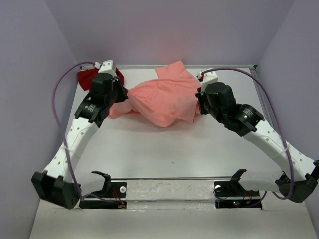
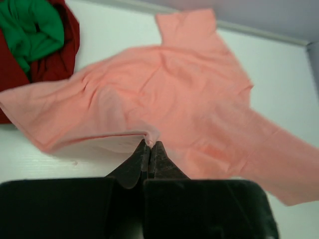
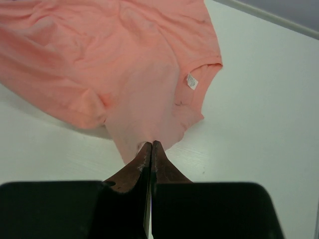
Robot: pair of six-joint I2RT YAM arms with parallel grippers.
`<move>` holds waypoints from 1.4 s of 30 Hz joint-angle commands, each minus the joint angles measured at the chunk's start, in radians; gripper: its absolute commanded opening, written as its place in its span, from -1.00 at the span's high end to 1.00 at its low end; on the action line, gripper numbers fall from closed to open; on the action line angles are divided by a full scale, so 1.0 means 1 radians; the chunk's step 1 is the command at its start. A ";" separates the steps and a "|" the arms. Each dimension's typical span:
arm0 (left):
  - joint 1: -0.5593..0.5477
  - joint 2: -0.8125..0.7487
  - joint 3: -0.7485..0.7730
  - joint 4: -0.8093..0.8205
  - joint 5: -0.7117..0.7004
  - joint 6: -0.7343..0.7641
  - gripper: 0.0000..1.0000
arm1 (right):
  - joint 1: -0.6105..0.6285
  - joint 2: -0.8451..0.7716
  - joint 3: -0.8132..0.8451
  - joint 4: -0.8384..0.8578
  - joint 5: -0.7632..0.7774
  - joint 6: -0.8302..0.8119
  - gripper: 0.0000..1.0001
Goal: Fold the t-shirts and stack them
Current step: Flatten the tshirt out
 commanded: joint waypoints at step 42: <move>-0.252 -0.410 -0.043 -0.269 -0.361 -0.127 1.00 | 0.184 -0.288 -0.083 -0.756 0.896 0.874 1.00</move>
